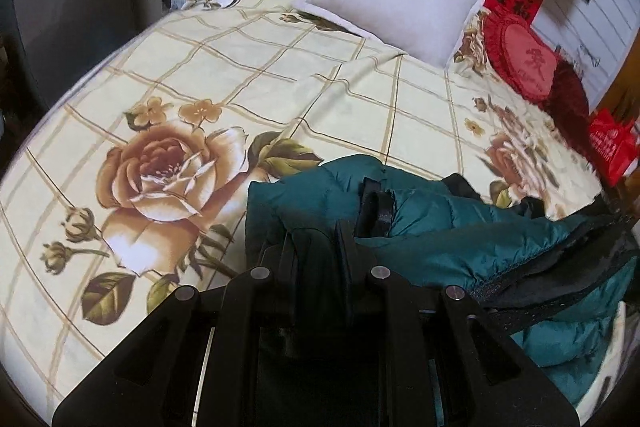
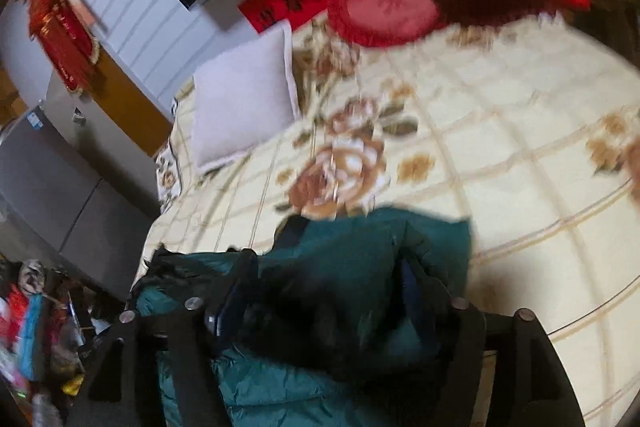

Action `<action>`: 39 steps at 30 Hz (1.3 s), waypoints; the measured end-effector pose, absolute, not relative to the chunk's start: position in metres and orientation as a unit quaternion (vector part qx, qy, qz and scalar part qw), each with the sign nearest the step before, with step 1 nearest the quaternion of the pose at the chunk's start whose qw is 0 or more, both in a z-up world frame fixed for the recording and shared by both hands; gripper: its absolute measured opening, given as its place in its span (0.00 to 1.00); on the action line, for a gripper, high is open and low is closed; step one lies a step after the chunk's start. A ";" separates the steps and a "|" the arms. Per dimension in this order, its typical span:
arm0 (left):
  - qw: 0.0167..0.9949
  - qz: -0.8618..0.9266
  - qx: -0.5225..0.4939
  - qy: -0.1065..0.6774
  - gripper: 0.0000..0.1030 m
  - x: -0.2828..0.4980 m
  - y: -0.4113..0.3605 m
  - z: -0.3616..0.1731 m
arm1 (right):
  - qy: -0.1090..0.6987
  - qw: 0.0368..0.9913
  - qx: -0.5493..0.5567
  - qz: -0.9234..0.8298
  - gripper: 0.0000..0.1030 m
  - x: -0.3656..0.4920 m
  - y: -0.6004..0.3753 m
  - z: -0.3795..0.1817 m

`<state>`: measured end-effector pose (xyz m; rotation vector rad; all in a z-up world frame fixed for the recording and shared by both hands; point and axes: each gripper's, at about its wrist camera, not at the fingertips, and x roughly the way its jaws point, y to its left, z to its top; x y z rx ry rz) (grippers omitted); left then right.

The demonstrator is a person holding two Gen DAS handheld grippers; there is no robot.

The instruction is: Fold large clothes

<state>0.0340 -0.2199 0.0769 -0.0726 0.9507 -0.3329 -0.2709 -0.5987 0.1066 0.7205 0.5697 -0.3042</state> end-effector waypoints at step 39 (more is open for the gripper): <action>0.878 -0.173 -0.038 0.445 0.59 0.028 -0.240 0.083 | 0.390 0.890 0.164 -0.172 0.66 -0.159 -0.546 0.067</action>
